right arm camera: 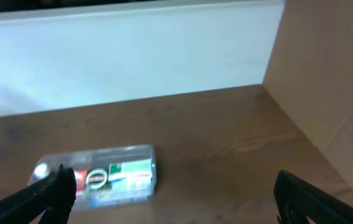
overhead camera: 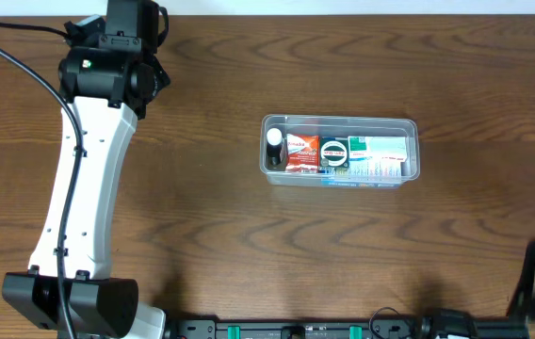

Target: Pack container

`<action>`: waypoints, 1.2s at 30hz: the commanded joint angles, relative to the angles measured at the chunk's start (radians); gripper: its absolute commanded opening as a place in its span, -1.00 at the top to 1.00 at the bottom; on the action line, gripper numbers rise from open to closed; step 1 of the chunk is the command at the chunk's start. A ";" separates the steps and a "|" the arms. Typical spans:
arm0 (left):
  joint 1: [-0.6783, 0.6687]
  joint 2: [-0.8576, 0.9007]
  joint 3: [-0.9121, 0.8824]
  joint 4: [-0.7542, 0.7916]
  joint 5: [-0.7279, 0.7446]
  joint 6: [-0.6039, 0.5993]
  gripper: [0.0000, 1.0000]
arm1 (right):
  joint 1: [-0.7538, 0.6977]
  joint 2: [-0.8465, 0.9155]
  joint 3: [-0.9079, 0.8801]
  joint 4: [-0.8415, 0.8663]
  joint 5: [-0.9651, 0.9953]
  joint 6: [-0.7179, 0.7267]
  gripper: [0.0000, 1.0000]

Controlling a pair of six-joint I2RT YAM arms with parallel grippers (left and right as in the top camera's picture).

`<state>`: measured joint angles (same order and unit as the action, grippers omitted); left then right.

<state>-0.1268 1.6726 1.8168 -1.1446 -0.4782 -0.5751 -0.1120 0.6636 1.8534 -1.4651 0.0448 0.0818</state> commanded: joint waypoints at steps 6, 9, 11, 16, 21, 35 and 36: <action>0.004 -0.006 0.010 -0.003 -0.016 0.006 -0.96 | 0.161 -0.169 -0.058 -0.045 0.030 0.011 -0.98; 0.004 -0.006 0.010 -0.003 -0.016 0.006 -0.96 | 0.187 -0.238 -0.144 -0.040 0.036 0.011 -0.99; 0.004 -0.006 0.010 -0.003 -0.016 0.006 -0.96 | 0.192 -0.275 -0.202 -0.027 0.038 0.010 -0.98; 0.004 -0.006 0.010 -0.003 -0.016 0.006 -0.96 | 0.190 -0.371 -0.395 0.077 0.045 0.010 -0.99; 0.004 -0.006 0.010 -0.003 -0.016 0.006 -0.96 | 0.171 -0.479 -0.632 0.266 0.045 0.010 -0.98; 0.004 -0.006 0.010 -0.003 -0.016 0.006 -0.96 | 0.170 -0.606 -1.337 1.057 0.029 0.011 -0.99; 0.004 -0.006 0.010 -0.003 -0.016 0.006 -0.96 | 0.170 -0.621 -1.386 1.114 0.029 0.011 -0.99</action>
<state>-0.1268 1.6726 1.8168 -1.1446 -0.4782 -0.5751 0.0647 0.0818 0.5644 -0.4232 0.0788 0.0872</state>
